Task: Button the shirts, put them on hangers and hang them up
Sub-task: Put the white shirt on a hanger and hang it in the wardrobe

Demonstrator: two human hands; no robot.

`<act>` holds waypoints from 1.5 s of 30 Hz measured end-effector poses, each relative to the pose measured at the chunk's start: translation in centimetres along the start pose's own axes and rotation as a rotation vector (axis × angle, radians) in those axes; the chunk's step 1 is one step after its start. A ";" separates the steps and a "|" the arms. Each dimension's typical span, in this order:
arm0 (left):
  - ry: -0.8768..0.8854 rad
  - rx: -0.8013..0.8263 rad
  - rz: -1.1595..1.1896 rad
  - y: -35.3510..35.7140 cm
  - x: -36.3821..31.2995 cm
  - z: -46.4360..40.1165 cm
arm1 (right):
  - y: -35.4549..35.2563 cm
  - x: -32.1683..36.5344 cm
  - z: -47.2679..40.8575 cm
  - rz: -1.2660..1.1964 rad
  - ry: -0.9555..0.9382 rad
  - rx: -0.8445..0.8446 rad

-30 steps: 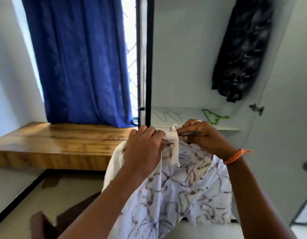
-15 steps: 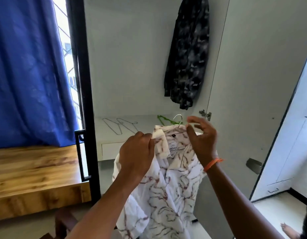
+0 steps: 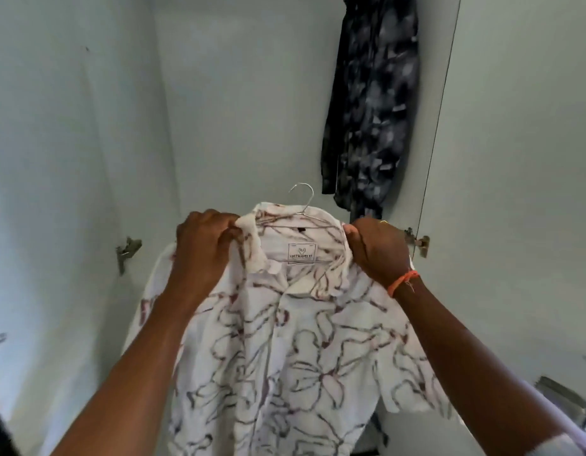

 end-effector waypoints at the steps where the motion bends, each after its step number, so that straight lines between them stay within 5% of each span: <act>1: 0.008 -0.006 -0.035 0.1 0.1 -1.0 | 0.6 -0.7 -0.9 -0.009 -0.044 -0.023; 10: -0.145 -0.126 -0.325 3.8 1.9 -11.2 | 7.6 -6.2 -11.1 -0.008 -0.272 -0.045; 15: -0.287 -0.442 0.017 8.1 1.9 -13.1 | 11.1 -7.9 -17.7 0.121 -0.197 -0.080; 17: -0.315 -0.361 0.177 12.4 2.4 -13.8 | 11.7 -8.9 -20.4 0.157 -0.162 -0.146; 20: -0.305 -0.200 0.119 18.2 3.7 -16.7 | 12.6 -9.7 -24.2 0.201 -0.174 -0.242; 29: 0.063 0.190 0.232 26.7 5.6 -30.4 | 18.8 -14.0 -35.4 0.742 -0.148 -0.178; 35: 0.195 0.030 0.311 27.2 6.3 -37.8 | 21.7 -17.6 -41.3 0.810 -0.144 -0.120; 45: 0.151 -0.075 0.356 28.1 3.2 -54.4 | 16.7 -22.0 -55.3 0.940 -0.011 -0.193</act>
Point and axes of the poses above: each hand's wrist, its own z-axis away from the middle knuckle, its own y-axis out of the palm, x = y × z, the point moved 7 cm from there along -z, towards the middle knuckle, and after that the axes turned 6 degrees about z, right-handed, at the moved point
